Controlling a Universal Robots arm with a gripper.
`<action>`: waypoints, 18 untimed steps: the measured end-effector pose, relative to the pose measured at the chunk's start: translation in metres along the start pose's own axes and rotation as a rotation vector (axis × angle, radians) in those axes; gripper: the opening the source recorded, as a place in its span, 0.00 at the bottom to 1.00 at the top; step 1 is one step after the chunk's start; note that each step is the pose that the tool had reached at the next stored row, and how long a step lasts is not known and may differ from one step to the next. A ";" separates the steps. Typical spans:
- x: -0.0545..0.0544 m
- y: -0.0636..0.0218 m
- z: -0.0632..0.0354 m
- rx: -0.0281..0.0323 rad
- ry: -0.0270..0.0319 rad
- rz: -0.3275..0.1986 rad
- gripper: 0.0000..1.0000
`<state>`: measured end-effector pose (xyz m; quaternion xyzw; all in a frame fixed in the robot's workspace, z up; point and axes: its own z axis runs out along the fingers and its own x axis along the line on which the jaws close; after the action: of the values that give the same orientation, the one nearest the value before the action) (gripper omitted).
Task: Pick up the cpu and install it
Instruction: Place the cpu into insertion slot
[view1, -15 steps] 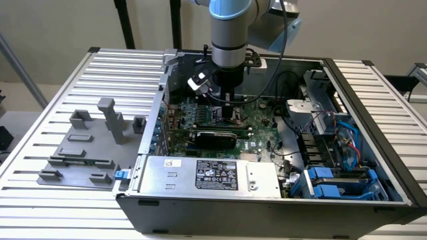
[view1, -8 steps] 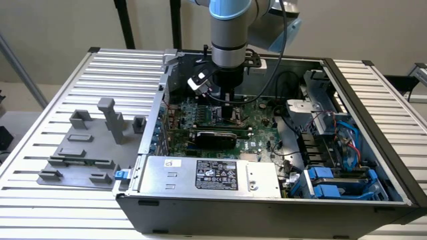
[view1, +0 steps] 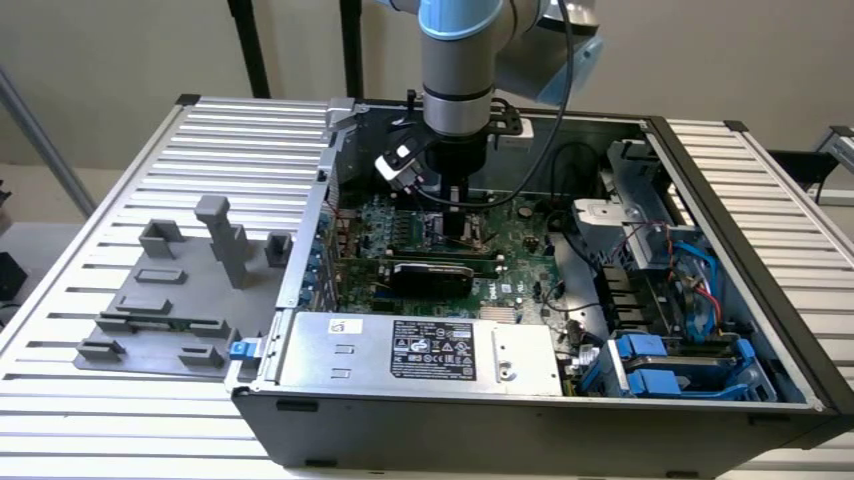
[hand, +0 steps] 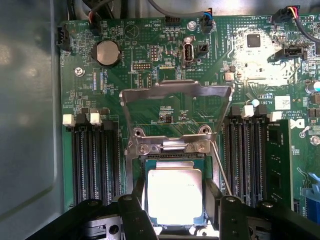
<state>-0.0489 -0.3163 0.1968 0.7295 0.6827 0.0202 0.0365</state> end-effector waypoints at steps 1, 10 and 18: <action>0.000 0.0000 0.0000 0.0000 0.0001 0.000 0.55; 0.000 -0.0001 0.0008 0.0000 -0.0009 0.000 0.55; 0.000 -0.0002 0.0014 -0.0002 -0.0012 0.000 0.55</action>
<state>-0.0489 -0.3161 0.1954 0.7295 0.6827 0.0198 0.0370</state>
